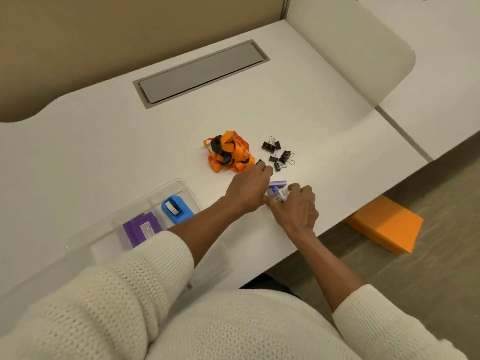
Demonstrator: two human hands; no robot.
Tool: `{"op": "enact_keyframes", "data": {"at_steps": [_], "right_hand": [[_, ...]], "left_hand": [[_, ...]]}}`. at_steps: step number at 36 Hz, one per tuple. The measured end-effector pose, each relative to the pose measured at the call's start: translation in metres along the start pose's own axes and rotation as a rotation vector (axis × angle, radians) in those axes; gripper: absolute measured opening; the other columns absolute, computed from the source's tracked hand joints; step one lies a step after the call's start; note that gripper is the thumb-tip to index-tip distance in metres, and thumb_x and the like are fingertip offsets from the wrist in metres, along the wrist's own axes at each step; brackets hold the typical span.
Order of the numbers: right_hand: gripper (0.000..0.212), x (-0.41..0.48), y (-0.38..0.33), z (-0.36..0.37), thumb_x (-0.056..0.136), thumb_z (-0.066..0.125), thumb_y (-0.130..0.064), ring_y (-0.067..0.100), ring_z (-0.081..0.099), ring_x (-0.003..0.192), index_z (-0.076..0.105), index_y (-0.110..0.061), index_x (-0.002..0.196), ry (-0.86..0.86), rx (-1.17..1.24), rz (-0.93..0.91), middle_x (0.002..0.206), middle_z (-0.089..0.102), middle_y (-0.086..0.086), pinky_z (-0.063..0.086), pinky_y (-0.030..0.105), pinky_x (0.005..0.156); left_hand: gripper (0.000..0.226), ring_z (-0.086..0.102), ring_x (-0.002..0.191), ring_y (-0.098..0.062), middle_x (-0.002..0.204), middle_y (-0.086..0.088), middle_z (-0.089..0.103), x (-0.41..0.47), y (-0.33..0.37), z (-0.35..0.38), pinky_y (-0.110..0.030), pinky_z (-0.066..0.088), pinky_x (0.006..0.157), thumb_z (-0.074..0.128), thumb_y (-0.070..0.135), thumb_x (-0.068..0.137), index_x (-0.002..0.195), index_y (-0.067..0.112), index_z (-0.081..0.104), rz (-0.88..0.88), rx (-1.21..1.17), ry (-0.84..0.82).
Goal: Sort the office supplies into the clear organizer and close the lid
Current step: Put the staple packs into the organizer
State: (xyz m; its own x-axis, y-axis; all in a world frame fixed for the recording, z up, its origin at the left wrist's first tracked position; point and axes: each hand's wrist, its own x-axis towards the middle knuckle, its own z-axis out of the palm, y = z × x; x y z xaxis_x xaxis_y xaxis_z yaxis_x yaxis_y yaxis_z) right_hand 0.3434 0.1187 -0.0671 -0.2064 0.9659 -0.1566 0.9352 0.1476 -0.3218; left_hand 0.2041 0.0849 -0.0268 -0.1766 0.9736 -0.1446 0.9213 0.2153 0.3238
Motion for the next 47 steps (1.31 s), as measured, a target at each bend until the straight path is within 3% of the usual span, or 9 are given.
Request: {"op": "enact_keyframes", "data": {"at_steps": [6,15,25,31,33,35,38,43,47], "right_hand": [[0.063,0.004,0.003,0.003,0.077,0.079,-0.06,0.026,0.054,0.104,0.056,-0.019,0.119,-0.045,0.064,-0.011,0.112,0.055,0.009,0.041,0.034,0.064],[0.07,0.015,0.014,-0.001,0.067,0.086,-0.056,0.027,0.055,0.103,0.051,-0.018,0.114,-0.128,0.135,0.052,0.11,0.055,0.008,0.042,0.034,0.068],[0.056,0.015,0.019,-0.007,0.072,0.086,-0.056,0.019,0.059,0.092,0.056,-0.026,0.108,-0.205,0.221,-0.07,0.105,0.066,0.0,0.043,0.027,0.065],[0.059,0.009,0.006,-0.021,0.069,0.088,-0.06,0.02,0.07,0.091,0.061,-0.029,0.111,-0.341,0.399,-0.057,0.109,0.07,0.0,0.061,0.04,0.075],[0.058,0.0,-0.004,-0.029,0.066,0.089,-0.061,0.018,0.074,0.087,0.062,-0.033,0.109,-0.411,0.534,-0.076,0.105,0.072,-0.002,0.066,0.043,0.073],[0.057,-0.011,-0.017,-0.036,0.065,0.09,-0.06,0.015,0.077,0.082,0.062,-0.037,0.108,-0.509,0.631,-0.137,0.097,0.076,-0.004,0.067,0.038,0.067],[0.057,-0.03,-0.04,-0.04,0.065,0.09,-0.061,0.014,0.075,0.077,0.063,-0.042,0.111,-0.627,0.644,-0.314,0.086,0.076,-0.006,0.065,0.035,0.065],[0.061,-0.067,-0.068,-0.025,0.065,0.081,-0.071,0.01,0.065,0.082,0.059,-0.042,0.114,-0.696,0.353,-0.667,0.092,0.068,-0.015,0.06,0.03,0.07],[0.063,-0.088,-0.078,-0.009,0.074,0.076,-0.07,0.009,0.06,0.094,0.054,-0.036,0.123,-0.597,0.041,-0.94,0.113,0.066,-0.011,0.056,0.027,0.074]], "left_hand": [[0.052,0.06,0.116,-0.027,0.13,-0.008,0.064,0.021,-0.001,0.01,-0.041,0.057,0.083,0.082,0.027,0.088,0.134,0.014,0.062,0.054,0.042,-0.069],[0.023,0.063,0.106,-0.027,0.113,-0.008,0.068,0.022,0.004,0.018,-0.041,0.056,0.079,0.071,0.028,0.095,0.113,0.013,0.068,0.02,0.044,-0.021],[0.02,0.062,0.08,-0.013,0.102,0.002,0.076,-0.037,-0.012,0.003,-0.028,0.048,0.062,0.075,0.038,0.094,0.107,0.022,0.073,-0.322,-0.306,0.142],[0.02,0.066,0.077,-0.009,0.096,0.012,0.074,-0.11,-0.029,-0.022,-0.025,0.054,0.062,0.074,0.045,0.093,0.106,0.029,0.074,-0.611,-0.346,0.263],[0.017,0.062,0.068,-0.007,0.087,0.015,0.071,-0.138,-0.033,-0.028,-0.019,0.044,0.056,0.074,0.044,0.093,0.1,0.029,0.073,-0.723,-0.347,0.332],[0.014,0.061,0.065,-0.006,0.085,0.016,0.072,-0.166,-0.036,-0.03,-0.019,0.041,0.053,0.075,0.042,0.093,0.094,0.028,0.073,-0.828,-0.355,0.379],[0.012,0.065,0.067,-0.009,0.08,0.016,0.072,-0.2,-0.035,-0.025,-0.031,0.055,0.06,0.076,0.04,0.092,0.088,0.029,0.072,-0.96,-0.358,0.38],[0.019,0.066,0.067,-0.008,0.068,0.015,0.067,-0.228,-0.027,-0.009,-0.033,0.06,0.065,0.078,0.044,0.09,0.081,0.029,0.069,-1.072,-0.403,0.308],[0.02,0.068,0.072,-0.011,0.081,0.009,0.074,-0.23,-0.021,-0.006,-0.034,0.061,0.068,0.074,0.046,0.093,0.091,0.027,0.072,-1.098,-0.365,0.255]]}}
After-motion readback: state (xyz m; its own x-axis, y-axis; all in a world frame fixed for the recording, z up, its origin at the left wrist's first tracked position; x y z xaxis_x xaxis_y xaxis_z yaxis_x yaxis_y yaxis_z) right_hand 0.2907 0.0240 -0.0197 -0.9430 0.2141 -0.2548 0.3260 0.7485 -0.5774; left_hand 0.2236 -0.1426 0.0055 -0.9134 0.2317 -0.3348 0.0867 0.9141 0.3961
